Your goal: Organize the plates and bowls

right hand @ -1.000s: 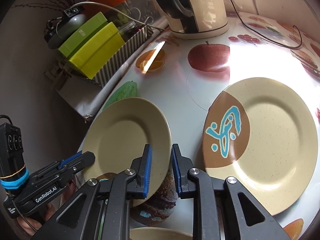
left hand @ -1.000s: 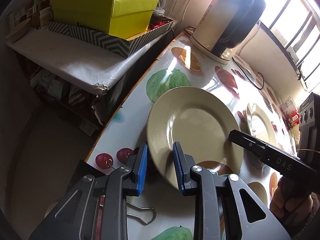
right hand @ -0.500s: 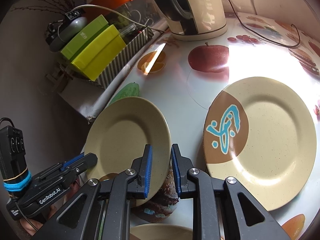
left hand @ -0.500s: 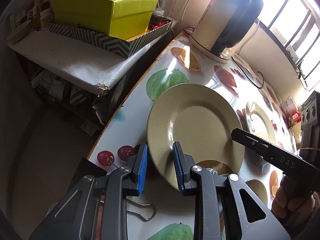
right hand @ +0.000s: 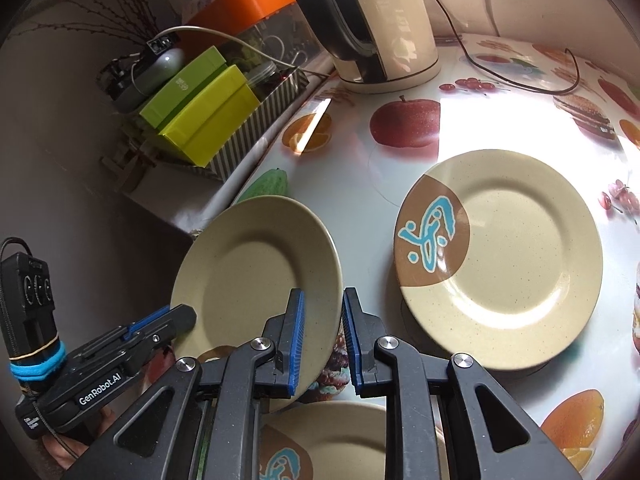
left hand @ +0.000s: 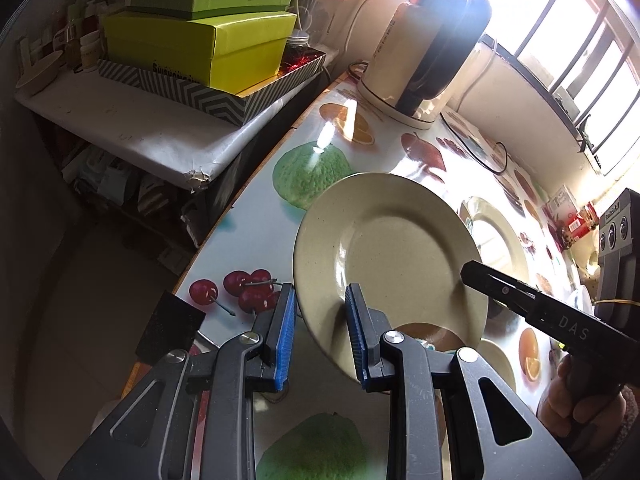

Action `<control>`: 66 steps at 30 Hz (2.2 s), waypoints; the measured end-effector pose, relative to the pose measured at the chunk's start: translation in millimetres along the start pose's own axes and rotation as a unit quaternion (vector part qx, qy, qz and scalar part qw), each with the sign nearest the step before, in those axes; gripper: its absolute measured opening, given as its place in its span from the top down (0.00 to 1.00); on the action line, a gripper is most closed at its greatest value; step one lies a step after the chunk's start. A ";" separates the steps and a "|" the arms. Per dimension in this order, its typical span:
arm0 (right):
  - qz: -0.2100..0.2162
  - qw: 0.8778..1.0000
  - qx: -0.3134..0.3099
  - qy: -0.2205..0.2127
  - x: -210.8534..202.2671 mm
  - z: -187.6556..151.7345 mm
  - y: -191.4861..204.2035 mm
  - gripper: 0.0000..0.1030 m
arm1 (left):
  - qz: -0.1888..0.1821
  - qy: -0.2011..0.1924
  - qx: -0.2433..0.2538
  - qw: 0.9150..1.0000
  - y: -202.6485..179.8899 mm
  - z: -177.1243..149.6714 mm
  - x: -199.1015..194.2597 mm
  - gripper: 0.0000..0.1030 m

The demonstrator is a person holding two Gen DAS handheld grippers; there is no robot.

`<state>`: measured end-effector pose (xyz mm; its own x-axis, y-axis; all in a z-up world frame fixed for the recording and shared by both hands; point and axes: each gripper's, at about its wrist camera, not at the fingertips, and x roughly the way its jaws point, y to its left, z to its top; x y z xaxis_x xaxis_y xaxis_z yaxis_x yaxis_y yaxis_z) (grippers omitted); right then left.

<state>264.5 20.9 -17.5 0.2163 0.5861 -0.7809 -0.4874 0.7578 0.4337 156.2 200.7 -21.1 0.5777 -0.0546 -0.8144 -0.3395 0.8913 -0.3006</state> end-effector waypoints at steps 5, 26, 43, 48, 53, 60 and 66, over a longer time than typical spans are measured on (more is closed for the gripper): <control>-0.004 1.000 0.003 -0.008 -20.6 -12.1 -1.6 0.82 | -0.010 -0.005 0.012 1.000 -12.2 -8.6 -12.3 0.75; -0.016 0.999 0.037 -0.029 -81.7 -74.7 -30.8 0.82 | -0.036 0.008 0.042 0.998 -54.9 -62.2 -29.6 0.75; -0.027 0.998 0.061 -0.021 -91.2 -111.2 -53.3 0.82 | -0.036 0.031 0.064 0.997 -70.6 -91.3 -19.0 0.75; -0.029 0.997 0.062 -0.019 -90.4 -116.8 -54.4 0.82 | -0.035 0.038 0.067 0.996 -69.7 -97.3 -17.3 0.75; -0.033 0.997 0.063 -0.016 -89.8 -120.7 -54.1 0.82 | -0.032 0.040 0.070 0.996 -70.2 -101.4 -15.2 0.75; -0.033 0.997 0.067 -0.015 -88.0 -122.2 -55.3 0.81 | -0.028 0.040 0.072 0.996 -71.7 -101.4 -16.0 0.75; -0.035 0.997 0.065 -0.016 -87.7 -122.2 -55.7 0.81 | -0.030 0.041 0.071 0.996 -71.8 -101.1 -15.8 0.75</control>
<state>169.3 -107.8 -28.2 0.2735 0.5371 -0.7979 -0.3565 0.8271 0.4345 96.4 92.1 -36.8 0.5294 -0.1416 -0.8365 -0.1942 0.9396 -0.2819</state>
